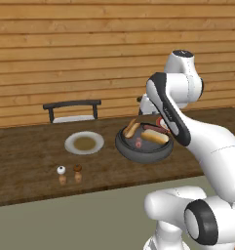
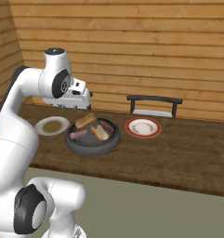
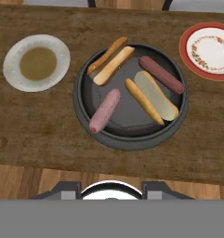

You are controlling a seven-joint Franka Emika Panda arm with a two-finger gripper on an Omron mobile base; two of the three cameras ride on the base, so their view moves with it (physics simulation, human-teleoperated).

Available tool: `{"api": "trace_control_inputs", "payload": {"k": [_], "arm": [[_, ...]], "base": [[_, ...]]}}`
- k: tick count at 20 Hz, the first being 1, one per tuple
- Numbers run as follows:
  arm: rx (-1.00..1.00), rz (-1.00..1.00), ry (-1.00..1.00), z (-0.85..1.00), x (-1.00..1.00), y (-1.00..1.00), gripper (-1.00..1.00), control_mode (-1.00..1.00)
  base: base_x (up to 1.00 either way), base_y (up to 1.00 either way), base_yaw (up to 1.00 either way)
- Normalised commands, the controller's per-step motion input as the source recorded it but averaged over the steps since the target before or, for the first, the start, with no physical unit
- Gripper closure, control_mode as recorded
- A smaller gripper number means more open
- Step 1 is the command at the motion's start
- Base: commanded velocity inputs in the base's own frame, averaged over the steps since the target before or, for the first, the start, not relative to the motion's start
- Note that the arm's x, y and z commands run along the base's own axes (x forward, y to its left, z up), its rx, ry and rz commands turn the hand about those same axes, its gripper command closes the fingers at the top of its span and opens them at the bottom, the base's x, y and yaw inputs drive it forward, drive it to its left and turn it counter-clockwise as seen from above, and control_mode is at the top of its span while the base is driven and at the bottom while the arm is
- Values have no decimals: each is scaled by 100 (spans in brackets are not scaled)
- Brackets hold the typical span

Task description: Place one bun and one sausage from the bowl on each plate.

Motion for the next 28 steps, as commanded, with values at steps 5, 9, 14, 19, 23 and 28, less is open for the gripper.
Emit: {"api": "trace_control_inputs", "payload": {"k": [5,9,14,19,23,28], "arm": [[0,0,2,-4,-3,-17,-100,-100],[-9,0,7,-33,1,-56,-100,-100],[-11,0,5,-35,24,-42,-100,-100],[-10,0,1,-36,38,-24,-100,-100],[-11,0,0,-37,42,-10,-100,-100],[-9,0,0,-37,55,-1,-100,-100]], "base": [[0,0,0],[0,0,0],[0,0,0],[0,0,0],[0,0,0],[0,0,0]]}}
